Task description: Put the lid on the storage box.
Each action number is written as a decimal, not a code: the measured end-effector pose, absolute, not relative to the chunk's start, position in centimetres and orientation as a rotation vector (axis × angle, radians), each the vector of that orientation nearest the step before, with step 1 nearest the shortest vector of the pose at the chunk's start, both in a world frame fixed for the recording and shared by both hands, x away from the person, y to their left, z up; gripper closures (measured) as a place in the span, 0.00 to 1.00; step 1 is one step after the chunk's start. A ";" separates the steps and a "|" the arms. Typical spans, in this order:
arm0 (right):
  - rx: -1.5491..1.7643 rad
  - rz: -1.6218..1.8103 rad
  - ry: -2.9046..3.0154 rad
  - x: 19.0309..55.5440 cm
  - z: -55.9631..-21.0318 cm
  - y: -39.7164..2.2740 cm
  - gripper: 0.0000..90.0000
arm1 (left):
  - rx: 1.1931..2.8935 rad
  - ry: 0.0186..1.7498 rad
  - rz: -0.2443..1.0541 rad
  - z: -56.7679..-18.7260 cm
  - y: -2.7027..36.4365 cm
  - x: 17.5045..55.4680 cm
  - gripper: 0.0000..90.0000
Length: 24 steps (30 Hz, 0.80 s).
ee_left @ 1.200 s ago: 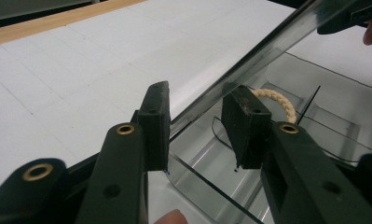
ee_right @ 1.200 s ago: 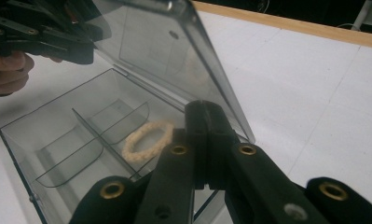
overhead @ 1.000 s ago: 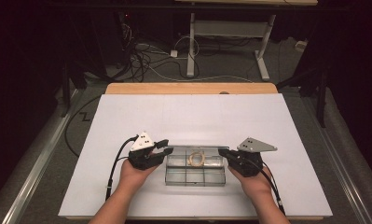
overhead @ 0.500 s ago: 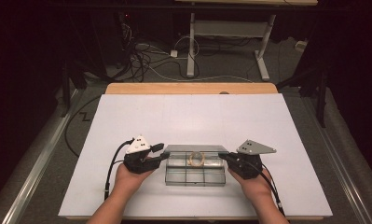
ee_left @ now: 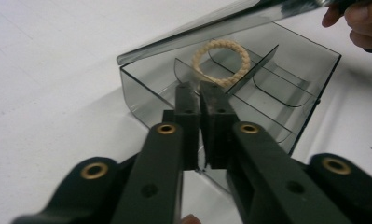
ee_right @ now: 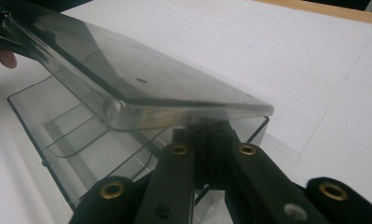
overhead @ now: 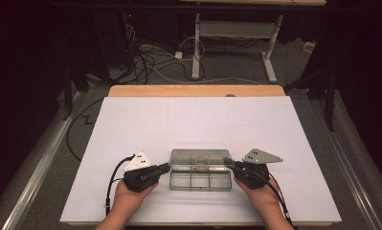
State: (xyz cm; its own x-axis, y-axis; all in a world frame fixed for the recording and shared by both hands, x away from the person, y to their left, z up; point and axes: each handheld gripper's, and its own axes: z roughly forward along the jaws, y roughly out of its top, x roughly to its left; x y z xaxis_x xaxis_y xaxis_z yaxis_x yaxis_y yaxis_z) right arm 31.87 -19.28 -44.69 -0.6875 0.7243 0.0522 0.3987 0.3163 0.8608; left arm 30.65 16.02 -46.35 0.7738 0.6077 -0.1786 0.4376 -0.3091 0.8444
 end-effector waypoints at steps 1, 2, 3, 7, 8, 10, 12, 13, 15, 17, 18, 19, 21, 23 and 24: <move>1.000 1.317 2.246 31.8 -44.7 -19.3 1.00 | 1.955 0.783 0.209 -46.3 15.8 30.6 0.97; 1.001 1.316 2.244 31.7 -44.7 -19.3 1.00 | 1.954 0.779 0.208 -46.2 15.7 30.5 0.97; 0.999 1.315 2.246 31.6 -44.7 -19.3 1.00 | 1.940 0.772 0.202 -46.2 15.5 30.4 0.97; 0.998 1.312 2.249 31.2 -44.8 -19.4 1.00 | 1.923 0.769 0.188 -46.0 15.4 30.3 0.97; 0.998 1.316 2.248 31.1 -44.9 -19.4 1.00 | 1.924 0.770 0.187 -46.0 15.4 30.3 0.97; 1.001 1.321 2.247 31.0 -45.1 -19.5 1.00 | 1.924 0.772 0.180 -46.2 15.4 30.4 0.97; 0.998 1.303 2.257 30.8 -45.2 -19.5 1.00 | 1.919 0.773 0.168 -46.2 15.4 30.3 0.97; 0.997 1.302 2.258 30.8 -45.3 -19.5 1.00 | 1.918 0.772 0.169 -46.2 15.4 30.3 0.97; 1.000 1.307 2.257 30.7 -45.3 -19.6 1.00 | 1.920 0.769 0.166 -46.2 15.4 30.2 0.97; 1.001 1.304 2.256 30.6 -45.3 -19.7 1.00 | 1.922 0.768 0.167 -46.1 15.3 30.0 0.97; 0.999 1.302 2.255 30.5 -45.2 -19.7 1.00 | 1.924 0.764 0.169 -46.1 15.3 29.8 0.97; 1.000 1.301 2.255 30.4 -45.2 -19.8 1.00 | 1.922 0.762 0.169 -46.1 15.3 29.7 0.97; 0.999 1.297 2.250 30.3 -45.2 -20.0 1.00 | 1.926 0.761 0.171 -46.0 15.3 29.6 0.97; 1.001 1.290 2.244 30.1 -45.1 -20.3 1.00 | 1.930 0.757 0.173 -46.0 15.3 29.6 0.97; 1.006 1.288 2.243 30.0 -45.1 -20.5 1.00 | 1.932 0.755 0.171 -46.1 15.3 29.6 0.97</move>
